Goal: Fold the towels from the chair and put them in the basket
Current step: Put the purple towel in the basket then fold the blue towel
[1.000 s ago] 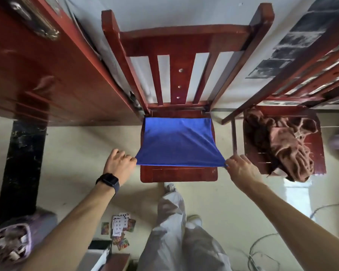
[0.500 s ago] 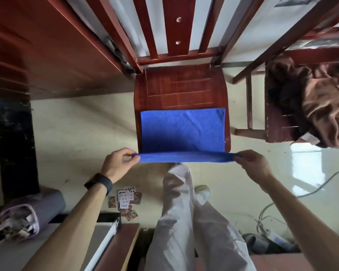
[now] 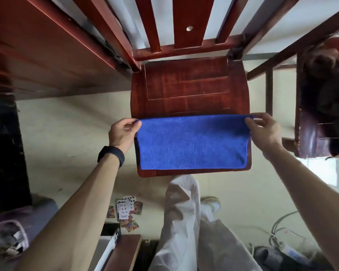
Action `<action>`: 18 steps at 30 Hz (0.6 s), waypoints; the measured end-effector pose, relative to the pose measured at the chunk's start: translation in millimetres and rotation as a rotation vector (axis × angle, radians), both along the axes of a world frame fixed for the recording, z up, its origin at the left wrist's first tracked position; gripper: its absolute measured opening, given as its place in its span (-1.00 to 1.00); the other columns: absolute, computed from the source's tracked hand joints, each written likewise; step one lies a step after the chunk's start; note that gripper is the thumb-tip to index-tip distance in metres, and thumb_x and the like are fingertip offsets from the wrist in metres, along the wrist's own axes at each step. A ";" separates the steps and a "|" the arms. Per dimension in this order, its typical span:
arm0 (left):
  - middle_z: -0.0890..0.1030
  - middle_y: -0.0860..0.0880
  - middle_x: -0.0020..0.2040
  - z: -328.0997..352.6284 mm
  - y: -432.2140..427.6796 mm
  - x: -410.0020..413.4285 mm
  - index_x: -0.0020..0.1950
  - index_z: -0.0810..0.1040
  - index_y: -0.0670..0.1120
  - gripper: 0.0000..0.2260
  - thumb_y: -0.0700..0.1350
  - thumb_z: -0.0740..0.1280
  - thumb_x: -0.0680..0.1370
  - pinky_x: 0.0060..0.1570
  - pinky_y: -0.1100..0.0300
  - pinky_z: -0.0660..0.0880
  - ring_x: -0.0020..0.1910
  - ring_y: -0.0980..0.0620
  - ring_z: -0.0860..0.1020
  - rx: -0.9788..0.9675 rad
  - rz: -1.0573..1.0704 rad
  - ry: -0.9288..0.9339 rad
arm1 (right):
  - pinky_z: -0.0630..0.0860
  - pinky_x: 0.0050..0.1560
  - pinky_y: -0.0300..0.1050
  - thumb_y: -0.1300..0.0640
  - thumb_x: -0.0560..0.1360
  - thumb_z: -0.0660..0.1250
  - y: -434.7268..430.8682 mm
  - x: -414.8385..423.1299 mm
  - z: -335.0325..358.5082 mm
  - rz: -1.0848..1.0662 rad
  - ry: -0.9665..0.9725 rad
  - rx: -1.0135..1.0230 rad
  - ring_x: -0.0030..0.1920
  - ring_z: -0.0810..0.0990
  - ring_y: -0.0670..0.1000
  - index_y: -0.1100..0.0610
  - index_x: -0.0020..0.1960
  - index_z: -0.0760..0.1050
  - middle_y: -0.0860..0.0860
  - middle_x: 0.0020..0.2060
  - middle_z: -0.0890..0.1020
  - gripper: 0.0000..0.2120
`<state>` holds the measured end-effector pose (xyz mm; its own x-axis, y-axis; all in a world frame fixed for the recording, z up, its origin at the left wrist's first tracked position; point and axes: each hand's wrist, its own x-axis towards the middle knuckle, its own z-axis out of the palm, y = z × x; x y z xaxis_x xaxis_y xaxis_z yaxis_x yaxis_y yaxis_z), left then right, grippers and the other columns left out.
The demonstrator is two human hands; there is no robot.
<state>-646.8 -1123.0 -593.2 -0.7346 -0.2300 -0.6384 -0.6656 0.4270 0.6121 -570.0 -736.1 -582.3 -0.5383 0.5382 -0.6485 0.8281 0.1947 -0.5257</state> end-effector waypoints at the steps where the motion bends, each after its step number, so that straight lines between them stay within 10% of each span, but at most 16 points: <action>1: 0.64 0.05 -0.23 -5.0 0.8 -0.5 -0.05 0.65 -0.01 -0.92 -0.07 0.48 0.49 -0.09 0.14 0.57 -0.23 0.05 0.59 -0.022 -0.015 0.003 | 0.63 0.04 0.18 -0.23 0.33 0.33 2.3 -0.8 -7.2 0.007 -0.009 -0.002 -0.06 0.69 0.09 -0.34 -0.17 0.56 -0.05 -0.08 0.71 -0.91; 18: 0.64 0.12 -0.26 59.0 -26.1 59.8 -0.09 0.63 -0.01 -0.90 -0.21 0.44 0.51 -0.27 0.40 0.47 -0.27 0.15 0.56 0.057 -0.110 -0.038 | 0.53 -0.11 0.00 0.21 0.52 0.43 -13.5 69.8 81.0 0.125 -0.059 -0.113 -0.27 0.60 -0.13 -0.04 -0.12 0.59 -0.04 -0.16 0.68 -0.85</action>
